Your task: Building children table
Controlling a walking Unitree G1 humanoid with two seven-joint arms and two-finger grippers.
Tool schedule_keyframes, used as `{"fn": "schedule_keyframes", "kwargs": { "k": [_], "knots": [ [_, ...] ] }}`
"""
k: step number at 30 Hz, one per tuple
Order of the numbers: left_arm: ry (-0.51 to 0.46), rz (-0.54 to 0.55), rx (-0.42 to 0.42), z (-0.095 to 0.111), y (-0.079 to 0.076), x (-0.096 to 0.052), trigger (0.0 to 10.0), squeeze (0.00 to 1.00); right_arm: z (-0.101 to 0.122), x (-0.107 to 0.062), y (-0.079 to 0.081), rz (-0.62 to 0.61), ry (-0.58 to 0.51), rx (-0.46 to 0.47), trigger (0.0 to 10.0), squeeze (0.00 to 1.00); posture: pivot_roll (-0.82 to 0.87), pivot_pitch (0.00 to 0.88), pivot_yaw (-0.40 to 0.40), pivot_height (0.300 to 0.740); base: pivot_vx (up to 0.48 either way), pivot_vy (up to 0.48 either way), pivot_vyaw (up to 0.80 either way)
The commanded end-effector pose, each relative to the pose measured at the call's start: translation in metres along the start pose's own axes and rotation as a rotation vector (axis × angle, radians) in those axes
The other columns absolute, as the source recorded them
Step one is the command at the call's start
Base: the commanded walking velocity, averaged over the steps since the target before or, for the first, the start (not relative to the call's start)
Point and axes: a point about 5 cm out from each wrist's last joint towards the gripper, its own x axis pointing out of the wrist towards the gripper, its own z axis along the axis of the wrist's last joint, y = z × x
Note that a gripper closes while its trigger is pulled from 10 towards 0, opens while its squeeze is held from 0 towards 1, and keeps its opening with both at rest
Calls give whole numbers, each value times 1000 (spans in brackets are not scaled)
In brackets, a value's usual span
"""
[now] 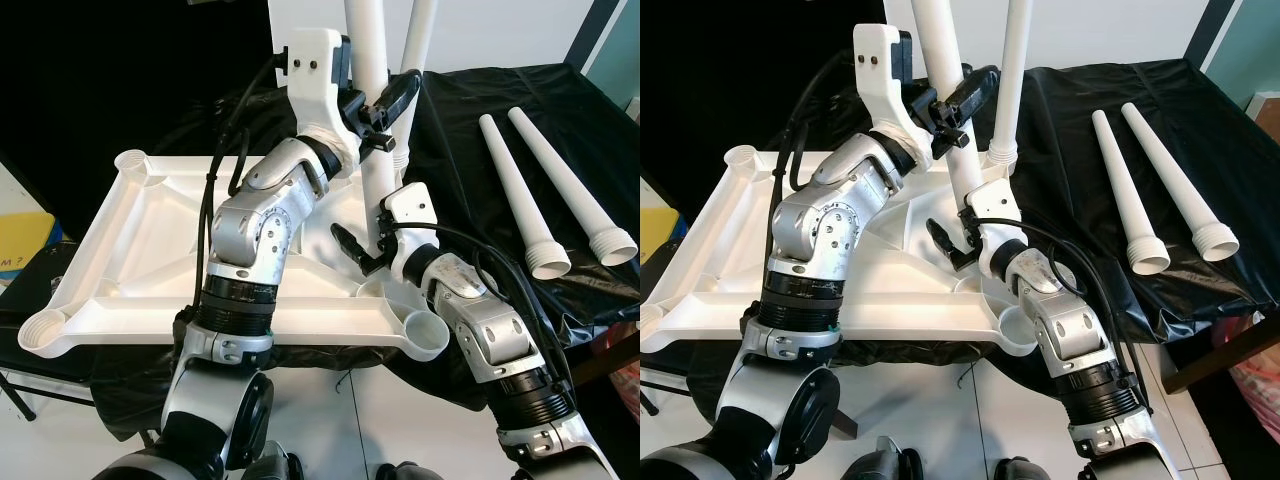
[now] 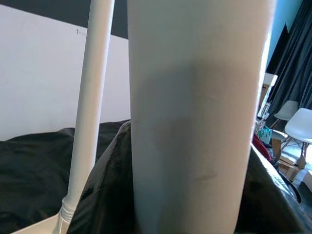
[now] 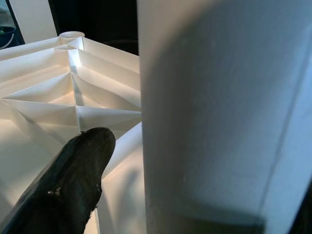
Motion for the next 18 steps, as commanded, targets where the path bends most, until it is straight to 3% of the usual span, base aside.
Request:
{"fn": "schedule_keyframes", "kwargs": {
  "k": [1,6,7,8,9,10,18],
  "knots": [
    [-30,-62,-6,4,-15,4,10000,0,-4,3,6,24,33,2,10000,0,-40,54,-12,740,0,0,0],
    [-31,-79,-11,4,-21,5,10000,0,-4,4,8,30,34,6,10000,0,-39,54,-11,740,0,0,0],
    [-31,-85,-11,4,-23,6,10000,0,-4,4,8,29,36,10,3843,0,-39,55,-11,740,0,0,0],
    [-32,-89,-12,4,-24,6,10000,0,-4,4,9,28,37,14,2431,0,-39,54,-10,740,0,0,0],
    [-32,-89,-12,4,-24,6,10000,0,-4,4,9,28,37,14,2431,0,-39,54,-10,740,0,0,0],
    [-32,-92,-13,4,-25,6,10000,0,-4,4,9,31,38,19,0,0,-39,54,-10,740,0,0,0],
    [-31,-98,-13,4,-28,7,10000,0,-4,4,9,24,34,38,0,0,-39,54,-8,740,0,0,0]
  ]
}}
